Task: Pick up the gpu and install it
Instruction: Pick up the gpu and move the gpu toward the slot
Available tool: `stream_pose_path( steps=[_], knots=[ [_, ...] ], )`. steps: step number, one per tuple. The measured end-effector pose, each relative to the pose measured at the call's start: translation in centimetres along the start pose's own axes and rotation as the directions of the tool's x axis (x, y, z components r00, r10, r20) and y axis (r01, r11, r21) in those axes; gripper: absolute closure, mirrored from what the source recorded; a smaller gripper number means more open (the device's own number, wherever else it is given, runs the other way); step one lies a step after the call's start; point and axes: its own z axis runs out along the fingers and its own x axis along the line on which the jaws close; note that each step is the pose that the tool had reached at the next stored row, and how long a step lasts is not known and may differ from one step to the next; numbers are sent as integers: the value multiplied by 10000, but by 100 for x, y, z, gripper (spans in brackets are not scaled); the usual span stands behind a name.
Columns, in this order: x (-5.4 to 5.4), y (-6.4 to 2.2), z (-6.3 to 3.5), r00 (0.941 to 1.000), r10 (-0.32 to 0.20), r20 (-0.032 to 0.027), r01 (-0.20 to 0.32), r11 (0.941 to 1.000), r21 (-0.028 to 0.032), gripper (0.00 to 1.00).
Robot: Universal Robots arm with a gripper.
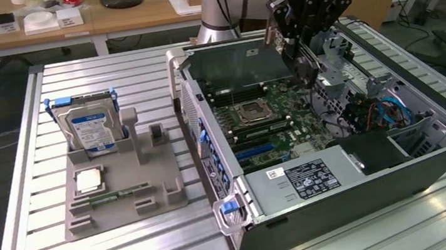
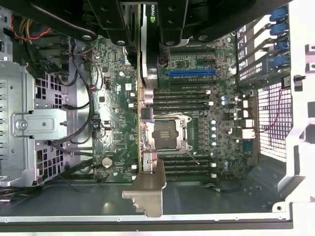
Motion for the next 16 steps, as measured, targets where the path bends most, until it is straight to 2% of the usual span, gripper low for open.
stream_pose_path(
  steps=[16],
  knots=[
    [-148,8,6,10000,0,0,0,10000,0,73]
  ],
)
